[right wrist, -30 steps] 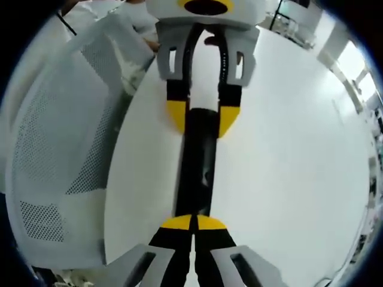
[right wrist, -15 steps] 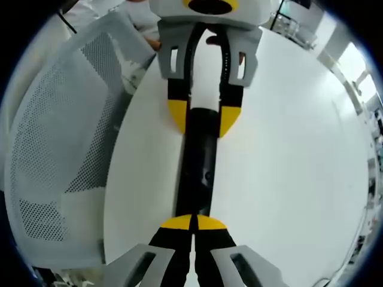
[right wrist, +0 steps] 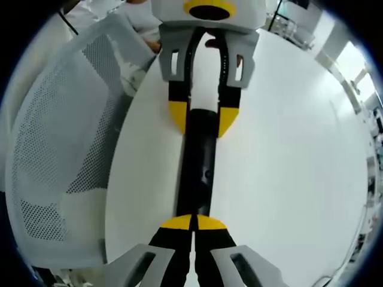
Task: Press the specified remote control buttons in sequence, fully releasing each button before pressing the next.
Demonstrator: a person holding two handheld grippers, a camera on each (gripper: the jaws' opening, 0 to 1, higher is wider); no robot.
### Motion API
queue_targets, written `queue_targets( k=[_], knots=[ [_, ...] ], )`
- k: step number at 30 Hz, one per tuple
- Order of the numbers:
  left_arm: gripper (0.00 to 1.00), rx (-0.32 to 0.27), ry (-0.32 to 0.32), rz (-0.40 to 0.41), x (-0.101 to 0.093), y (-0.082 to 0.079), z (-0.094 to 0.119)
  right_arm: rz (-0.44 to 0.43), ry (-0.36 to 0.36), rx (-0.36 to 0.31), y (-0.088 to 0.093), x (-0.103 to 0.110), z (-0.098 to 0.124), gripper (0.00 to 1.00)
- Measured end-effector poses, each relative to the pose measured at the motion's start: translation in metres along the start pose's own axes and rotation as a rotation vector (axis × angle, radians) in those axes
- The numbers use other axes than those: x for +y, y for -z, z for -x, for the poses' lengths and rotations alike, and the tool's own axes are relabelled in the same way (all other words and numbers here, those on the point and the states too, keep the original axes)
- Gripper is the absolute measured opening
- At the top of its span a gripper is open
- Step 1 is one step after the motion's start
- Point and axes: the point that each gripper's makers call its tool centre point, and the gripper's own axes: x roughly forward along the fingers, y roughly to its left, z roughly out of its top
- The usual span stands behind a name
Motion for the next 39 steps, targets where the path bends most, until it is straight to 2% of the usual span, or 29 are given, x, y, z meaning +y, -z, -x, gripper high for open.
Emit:
queue_targets(
  k=[24,39],
  knots=[
    [0.25,0.007,0.001,-0.004,0.000,0.001,0.000,-0.008,0.005,-0.014,-0.005,0.000,0.006,0.00],
    [0.25,0.009,0.000,-0.005,-0.001,0.000,0.001,0.003,0.001,-0.023,-0.014,0.002,0.006,0.00]
  ],
)
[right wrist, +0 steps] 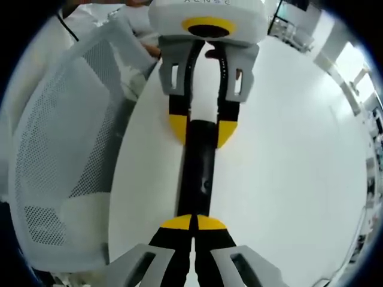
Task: Press the specified remote control buttons in sequence, fully releasing each button before pressing the next.
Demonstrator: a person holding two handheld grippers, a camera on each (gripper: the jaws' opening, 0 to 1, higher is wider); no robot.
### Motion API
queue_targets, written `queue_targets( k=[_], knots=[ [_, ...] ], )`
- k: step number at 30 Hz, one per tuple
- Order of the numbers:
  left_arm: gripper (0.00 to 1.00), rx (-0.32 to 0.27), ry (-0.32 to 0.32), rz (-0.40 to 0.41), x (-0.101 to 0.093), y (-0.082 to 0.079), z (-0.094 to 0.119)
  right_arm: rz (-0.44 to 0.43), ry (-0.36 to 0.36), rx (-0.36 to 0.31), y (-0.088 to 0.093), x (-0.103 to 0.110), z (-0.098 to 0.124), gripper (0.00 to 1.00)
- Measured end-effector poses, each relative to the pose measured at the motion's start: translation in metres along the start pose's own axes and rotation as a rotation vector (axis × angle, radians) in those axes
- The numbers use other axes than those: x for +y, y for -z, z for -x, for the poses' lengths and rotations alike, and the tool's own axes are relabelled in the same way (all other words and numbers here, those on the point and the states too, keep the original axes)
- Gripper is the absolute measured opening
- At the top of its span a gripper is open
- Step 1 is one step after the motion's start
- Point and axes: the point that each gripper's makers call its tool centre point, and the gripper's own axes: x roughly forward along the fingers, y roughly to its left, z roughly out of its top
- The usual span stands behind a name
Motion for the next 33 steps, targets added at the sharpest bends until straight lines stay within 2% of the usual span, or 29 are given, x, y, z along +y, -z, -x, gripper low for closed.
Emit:
queue_targets(
  k=[33],
  knots=[
    [0.25,-0.004,-0.002,0.003,0.000,0.000,0.000,0.028,-0.021,0.000,-0.014,-0.002,-0.012,0.00]
  ],
)
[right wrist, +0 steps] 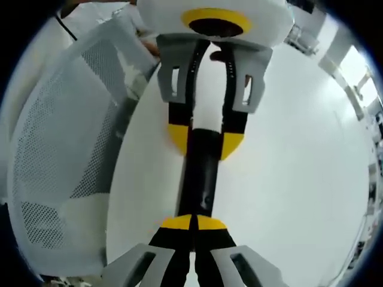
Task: Press the specified remote control buttons in sequence, fully releasing each button before pressing the next.
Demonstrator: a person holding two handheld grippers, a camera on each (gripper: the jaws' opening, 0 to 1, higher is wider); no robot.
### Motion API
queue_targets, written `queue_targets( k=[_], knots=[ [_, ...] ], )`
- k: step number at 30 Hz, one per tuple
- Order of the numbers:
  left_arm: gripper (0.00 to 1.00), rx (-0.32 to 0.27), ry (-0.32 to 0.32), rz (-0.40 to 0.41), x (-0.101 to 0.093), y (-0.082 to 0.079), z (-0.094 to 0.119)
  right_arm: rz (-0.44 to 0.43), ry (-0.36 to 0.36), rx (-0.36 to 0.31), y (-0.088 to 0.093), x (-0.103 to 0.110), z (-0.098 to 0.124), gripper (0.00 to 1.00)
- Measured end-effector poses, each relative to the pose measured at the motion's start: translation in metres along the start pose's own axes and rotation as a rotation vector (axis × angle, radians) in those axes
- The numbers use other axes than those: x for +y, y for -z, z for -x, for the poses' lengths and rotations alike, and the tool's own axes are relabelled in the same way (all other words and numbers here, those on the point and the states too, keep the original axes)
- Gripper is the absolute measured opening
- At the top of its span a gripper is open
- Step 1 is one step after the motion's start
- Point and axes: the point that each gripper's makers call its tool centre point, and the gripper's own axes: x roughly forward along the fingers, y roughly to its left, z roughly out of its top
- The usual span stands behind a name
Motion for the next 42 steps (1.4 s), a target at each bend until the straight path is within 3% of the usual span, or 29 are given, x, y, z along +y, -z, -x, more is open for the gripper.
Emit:
queue_targets(
  k=[42],
  knots=[
    [0.25,0.003,-0.001,0.001,-0.0001,-0.0001,-0.0003,-0.009,0.015,0.026,0.0085,0.0009,-0.0012,0.00]
  ],
)
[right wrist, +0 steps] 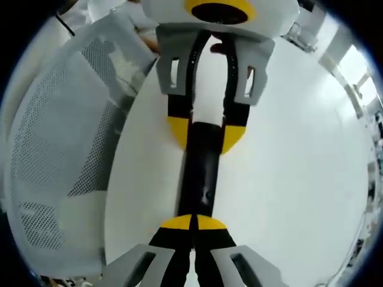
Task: Press the specified remote control buttons in sequence, fully releasing each button before pressing the next.
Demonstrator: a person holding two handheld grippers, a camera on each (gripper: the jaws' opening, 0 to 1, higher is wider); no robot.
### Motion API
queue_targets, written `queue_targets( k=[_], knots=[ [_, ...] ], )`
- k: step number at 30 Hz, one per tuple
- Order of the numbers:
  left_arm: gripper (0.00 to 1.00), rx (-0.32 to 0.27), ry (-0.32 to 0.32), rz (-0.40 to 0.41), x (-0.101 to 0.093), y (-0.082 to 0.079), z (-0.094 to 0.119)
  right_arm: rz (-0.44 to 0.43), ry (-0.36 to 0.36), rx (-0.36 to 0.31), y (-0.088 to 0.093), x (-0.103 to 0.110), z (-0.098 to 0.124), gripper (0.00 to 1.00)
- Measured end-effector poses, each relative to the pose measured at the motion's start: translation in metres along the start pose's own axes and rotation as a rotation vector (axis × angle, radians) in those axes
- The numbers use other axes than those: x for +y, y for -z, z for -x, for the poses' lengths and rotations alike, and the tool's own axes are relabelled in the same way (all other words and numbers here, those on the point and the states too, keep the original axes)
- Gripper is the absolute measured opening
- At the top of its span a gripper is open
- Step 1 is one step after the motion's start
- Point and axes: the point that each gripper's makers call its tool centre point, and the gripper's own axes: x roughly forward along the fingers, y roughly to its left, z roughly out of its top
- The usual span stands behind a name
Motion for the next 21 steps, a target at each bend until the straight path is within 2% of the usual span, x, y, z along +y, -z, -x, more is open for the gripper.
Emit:
queue_targets(
  k=[21],
  knots=[
    [0.25,0.000,0.000,0.000,0.0001,0.0003,0.0000,-0.018,0.016,-0.018,-0.0013,-0.0048,0.0049,0.00]
  ],
)
